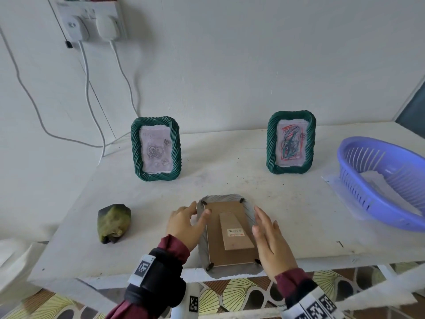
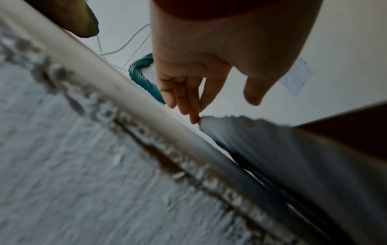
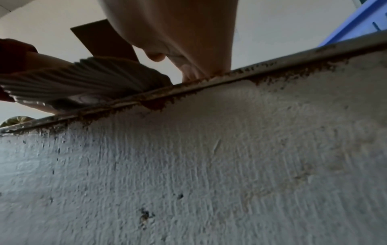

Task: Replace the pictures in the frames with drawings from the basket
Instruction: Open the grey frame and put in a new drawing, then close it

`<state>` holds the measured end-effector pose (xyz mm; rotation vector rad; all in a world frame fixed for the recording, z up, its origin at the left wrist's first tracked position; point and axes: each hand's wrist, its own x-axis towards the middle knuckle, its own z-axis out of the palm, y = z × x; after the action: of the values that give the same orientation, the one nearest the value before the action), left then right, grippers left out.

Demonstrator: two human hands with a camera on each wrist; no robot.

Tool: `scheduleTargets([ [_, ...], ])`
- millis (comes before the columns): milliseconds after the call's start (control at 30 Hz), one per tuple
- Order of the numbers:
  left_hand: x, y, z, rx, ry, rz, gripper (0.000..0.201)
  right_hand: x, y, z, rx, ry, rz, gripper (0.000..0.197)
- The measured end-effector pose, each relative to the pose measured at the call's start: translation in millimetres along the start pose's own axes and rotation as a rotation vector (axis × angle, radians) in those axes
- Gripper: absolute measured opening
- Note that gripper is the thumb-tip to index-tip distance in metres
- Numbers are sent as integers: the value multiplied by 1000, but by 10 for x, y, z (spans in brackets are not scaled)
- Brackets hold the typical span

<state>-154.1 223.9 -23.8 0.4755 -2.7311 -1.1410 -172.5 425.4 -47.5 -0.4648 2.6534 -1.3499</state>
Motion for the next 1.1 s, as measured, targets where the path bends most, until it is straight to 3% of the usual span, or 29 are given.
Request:
scheduleTargets([
  [100, -19, -58, 30, 103, -32, 6, 110, -7, -26, -6, 37, 0, -21, 81],
  [267, -81, -46, 29, 334, -103, 31, 143, 25, -27, -61, 50, -48, 33, 89],
  [500, -40, -112, 38, 419, -141, 80, 130, 41, -24, -81, -128, -125, 12, 92],
  [700, 9, -142, 39, 369, -233, 130, 145, 2, -29, -54, -166, -122, 3, 93],
  [1100, -2, -240, 69, 348, -292, 207, 130, 340, 24, -118, -239, -213, -111, 82],
])
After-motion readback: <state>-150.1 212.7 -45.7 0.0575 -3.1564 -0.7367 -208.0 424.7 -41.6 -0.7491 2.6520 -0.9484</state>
